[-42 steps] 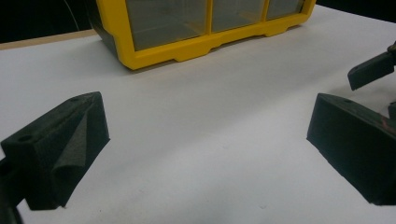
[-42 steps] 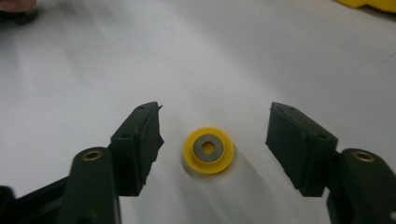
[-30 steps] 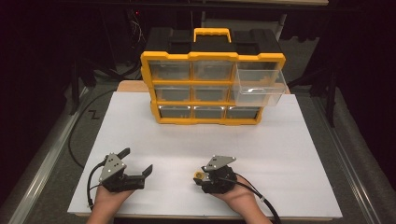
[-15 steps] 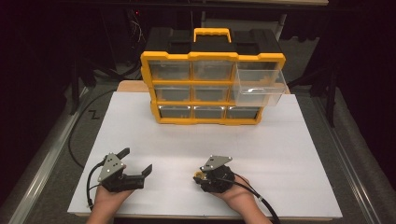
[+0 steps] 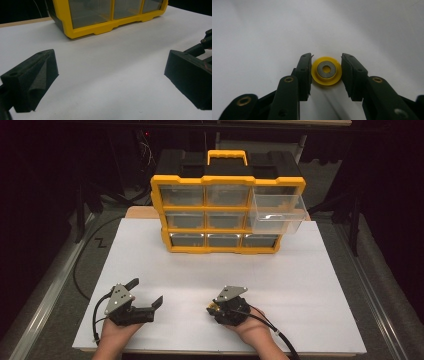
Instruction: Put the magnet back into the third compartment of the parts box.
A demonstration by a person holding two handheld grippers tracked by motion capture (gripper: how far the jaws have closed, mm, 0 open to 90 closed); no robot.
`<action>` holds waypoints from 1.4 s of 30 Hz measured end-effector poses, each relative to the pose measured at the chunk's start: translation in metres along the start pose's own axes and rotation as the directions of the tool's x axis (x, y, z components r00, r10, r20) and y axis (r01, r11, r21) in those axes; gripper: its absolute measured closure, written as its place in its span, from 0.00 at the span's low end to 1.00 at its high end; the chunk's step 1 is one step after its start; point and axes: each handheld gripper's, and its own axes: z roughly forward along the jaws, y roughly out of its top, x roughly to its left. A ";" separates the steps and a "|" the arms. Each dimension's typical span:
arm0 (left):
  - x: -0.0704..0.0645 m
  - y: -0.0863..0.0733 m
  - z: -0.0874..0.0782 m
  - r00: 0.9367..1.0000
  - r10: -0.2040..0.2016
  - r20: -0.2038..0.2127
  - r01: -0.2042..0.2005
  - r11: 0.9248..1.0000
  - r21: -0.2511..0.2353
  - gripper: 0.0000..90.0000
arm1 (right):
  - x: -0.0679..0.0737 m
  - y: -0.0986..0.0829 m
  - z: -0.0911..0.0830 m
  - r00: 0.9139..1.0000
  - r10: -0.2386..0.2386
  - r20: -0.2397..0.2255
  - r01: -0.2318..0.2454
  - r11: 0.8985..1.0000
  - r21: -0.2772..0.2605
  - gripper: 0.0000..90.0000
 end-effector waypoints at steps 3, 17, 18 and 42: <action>0.000 0.000 0.001 1.000 0.001 0.002 -0.001 1.000 0.004 0.00 | -0.001 0.000 0.000 1.000 0.003 -0.002 -0.003 1.000 0.000 0.72; 0.000 -0.002 0.002 1.000 -0.004 0.000 0.004 1.000 0.008 0.00 | -0.002 0.000 -0.001 1.000 -0.002 -0.009 0.002 1.000 -0.006 0.73; 0.000 -0.002 0.001 1.000 -0.002 -0.001 0.002 1.000 0.006 0.00 | -0.002 0.000 -0.001 1.000 -0.008 -0.008 0.008 1.000 -0.006 0.73; 0.000 -0.002 0.000 1.000 -0.006 -0.001 0.006 1.000 0.000 0.00 | -0.006 0.001 -0.016 0.999 0.003 -0.034 -0.005 0.998 -0.055 0.72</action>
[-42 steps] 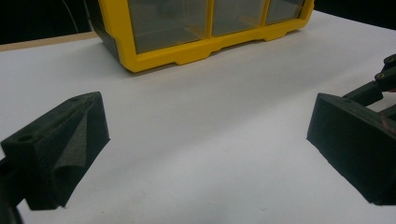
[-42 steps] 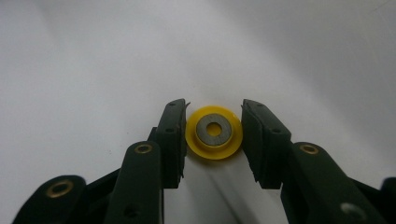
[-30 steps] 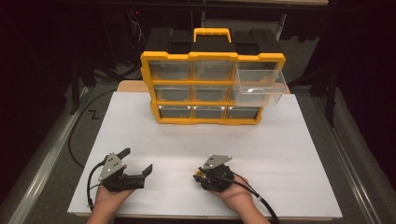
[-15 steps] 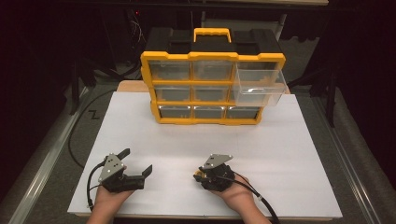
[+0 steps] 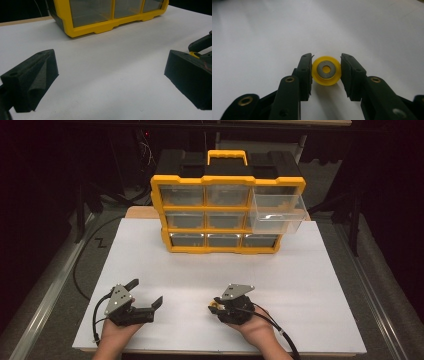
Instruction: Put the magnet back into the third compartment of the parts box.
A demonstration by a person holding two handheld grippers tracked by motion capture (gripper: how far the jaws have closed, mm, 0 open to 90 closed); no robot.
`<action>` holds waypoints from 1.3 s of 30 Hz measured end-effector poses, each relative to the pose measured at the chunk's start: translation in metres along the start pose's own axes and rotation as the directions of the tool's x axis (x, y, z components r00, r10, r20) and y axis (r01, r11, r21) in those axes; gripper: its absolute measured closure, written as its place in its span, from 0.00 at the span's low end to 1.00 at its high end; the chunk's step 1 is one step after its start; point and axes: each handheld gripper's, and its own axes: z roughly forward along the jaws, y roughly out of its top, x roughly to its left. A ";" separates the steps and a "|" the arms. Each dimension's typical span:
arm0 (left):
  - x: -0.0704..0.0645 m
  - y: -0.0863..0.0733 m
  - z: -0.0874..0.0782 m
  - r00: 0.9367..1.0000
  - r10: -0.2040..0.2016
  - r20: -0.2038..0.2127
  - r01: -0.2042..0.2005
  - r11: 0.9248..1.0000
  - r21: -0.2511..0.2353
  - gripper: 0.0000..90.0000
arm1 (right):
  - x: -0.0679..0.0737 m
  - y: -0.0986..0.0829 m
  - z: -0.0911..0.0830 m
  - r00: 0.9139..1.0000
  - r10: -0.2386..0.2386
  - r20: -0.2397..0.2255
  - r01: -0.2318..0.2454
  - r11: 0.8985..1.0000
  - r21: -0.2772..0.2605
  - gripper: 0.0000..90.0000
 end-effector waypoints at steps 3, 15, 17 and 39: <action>0.000 0.000 0.000 1.000 0.004 0.002 -0.004 1.000 0.001 0.00 | 0.000 0.000 -0.004 1.000 0.005 0.002 -0.005 1.000 -0.007 0.73; -0.001 0.001 0.001 1.000 0.009 0.006 -0.009 1.000 -0.001 0.00 | -0.002 -0.004 -0.017 1.000 0.001 0.014 -0.001 1.000 -0.019 0.72; -0.001 0.001 0.001 1.000 0.006 0.006 -0.006 1.000 0.000 0.00 | -0.003 -0.004 -0.020 1.000 -0.011 0.026 0.011 1.000 -0.019 0.73; -0.001 0.002 0.004 1.000 0.011 0.014 -0.011 1.000 -0.001 0.00 | -0.028 -0.028 -0.061 0.994 0.049 0.102 -0.044 0.998 -0.052 0.72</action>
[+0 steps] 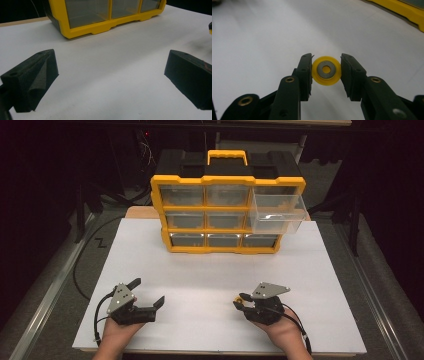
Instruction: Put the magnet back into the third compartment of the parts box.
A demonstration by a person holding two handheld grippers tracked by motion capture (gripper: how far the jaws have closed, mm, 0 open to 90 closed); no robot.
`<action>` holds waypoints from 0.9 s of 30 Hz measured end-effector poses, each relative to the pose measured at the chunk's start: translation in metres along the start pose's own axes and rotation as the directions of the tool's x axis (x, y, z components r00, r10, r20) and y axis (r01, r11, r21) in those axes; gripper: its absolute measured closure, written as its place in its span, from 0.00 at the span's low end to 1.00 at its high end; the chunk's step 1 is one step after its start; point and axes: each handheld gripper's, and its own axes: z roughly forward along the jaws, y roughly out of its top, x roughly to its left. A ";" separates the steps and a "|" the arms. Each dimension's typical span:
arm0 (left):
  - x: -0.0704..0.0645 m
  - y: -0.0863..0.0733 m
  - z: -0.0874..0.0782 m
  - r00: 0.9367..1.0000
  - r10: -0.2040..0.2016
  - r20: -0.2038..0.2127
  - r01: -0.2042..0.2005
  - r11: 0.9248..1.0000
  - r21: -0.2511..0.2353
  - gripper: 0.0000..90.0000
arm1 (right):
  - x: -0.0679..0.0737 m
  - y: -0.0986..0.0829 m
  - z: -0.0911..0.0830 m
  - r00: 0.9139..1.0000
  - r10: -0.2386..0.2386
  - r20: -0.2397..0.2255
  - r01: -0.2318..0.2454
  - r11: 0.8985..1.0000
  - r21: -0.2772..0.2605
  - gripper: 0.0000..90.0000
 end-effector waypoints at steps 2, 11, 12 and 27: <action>0.000 0.000 0.000 1.000 0.002 -0.001 -0.002 1.000 0.001 0.00 | -0.003 -0.004 -0.003 1.000 0.018 0.000 -0.018 1.000 -0.001 0.72; 0.000 0.000 -0.001 1.000 -0.004 -0.010 0.004 1.000 -0.003 0.00 | -0.017 -0.018 -0.018 0.998 0.065 0.023 -0.065 0.998 -0.014 0.72; 0.000 0.000 -0.001 1.000 -0.003 -0.011 0.003 1.000 -0.001 0.00 | -0.017 -0.019 -0.019 0.997 0.070 0.026 -0.070 0.997 -0.019 0.72; -0.001 0.001 0.004 1.000 -0.004 0.002 0.004 1.000 0.026 0.00 | -0.033 -0.028 -0.029 0.994 0.091 0.058 -0.089 0.996 -0.025 0.72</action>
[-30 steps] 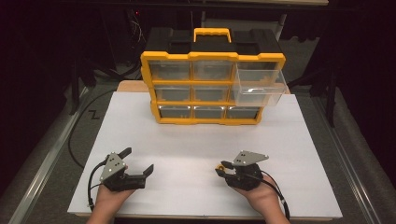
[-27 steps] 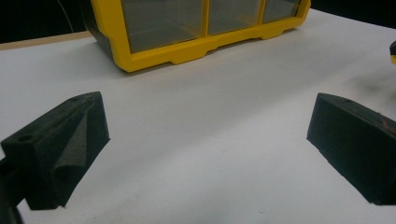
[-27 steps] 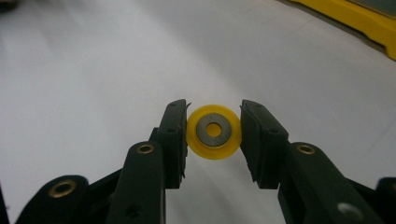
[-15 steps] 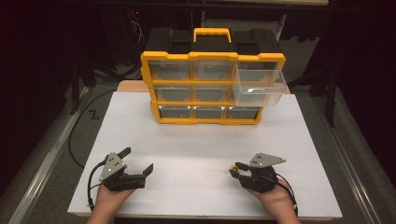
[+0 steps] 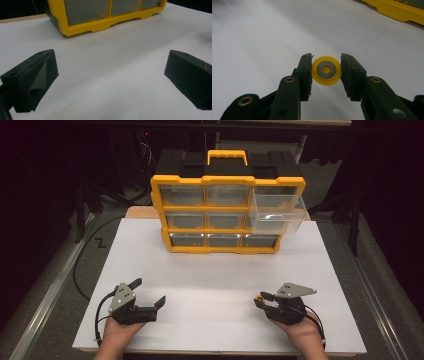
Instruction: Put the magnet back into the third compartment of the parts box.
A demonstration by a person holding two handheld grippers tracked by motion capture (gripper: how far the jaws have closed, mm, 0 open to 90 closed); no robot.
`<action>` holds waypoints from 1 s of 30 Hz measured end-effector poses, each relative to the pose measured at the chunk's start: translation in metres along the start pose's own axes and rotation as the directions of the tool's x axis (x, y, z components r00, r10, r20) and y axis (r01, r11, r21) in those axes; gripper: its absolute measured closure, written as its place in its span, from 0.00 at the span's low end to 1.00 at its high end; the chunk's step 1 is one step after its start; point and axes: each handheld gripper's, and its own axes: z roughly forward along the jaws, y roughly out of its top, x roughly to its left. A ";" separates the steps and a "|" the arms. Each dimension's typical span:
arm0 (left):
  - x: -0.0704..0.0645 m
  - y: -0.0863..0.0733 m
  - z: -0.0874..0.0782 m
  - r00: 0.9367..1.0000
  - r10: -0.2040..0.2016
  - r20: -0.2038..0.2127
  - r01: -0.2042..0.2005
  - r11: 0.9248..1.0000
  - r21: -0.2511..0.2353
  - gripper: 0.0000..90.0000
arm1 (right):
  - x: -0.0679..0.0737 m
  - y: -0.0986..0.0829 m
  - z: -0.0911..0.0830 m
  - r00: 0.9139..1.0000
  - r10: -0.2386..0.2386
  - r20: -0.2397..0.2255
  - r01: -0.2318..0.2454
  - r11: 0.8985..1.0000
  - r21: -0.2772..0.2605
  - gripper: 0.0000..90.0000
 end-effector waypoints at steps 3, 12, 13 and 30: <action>0.001 0.000 0.000 1.000 0.006 -0.004 -0.006 1.000 -0.003 0.00 | -0.001 0.001 0.002 1.000 0.012 0.003 -0.012 1.000 0.011 0.72; 0.003 0.000 -0.002 1.000 0.000 -0.003 0.000 1.000 -0.011 0.00 | -0.003 0.013 0.004 1.000 0.014 0.023 -0.016 0.998 0.056 0.72; 0.004 0.000 -0.002 1.000 0.005 -0.005 -0.005 1.000 -0.014 0.00 | -0.004 0.014 0.005 1.000 0.013 0.022 -0.014 0.998 0.064 0.72; 0.001 0.001 0.005 1.000 0.024 -0.004 -0.024 0.999 0.023 0.00 | -0.011 0.026 0.006 1.000 0.014 0.002 -0.014 0.979 0.203 0.72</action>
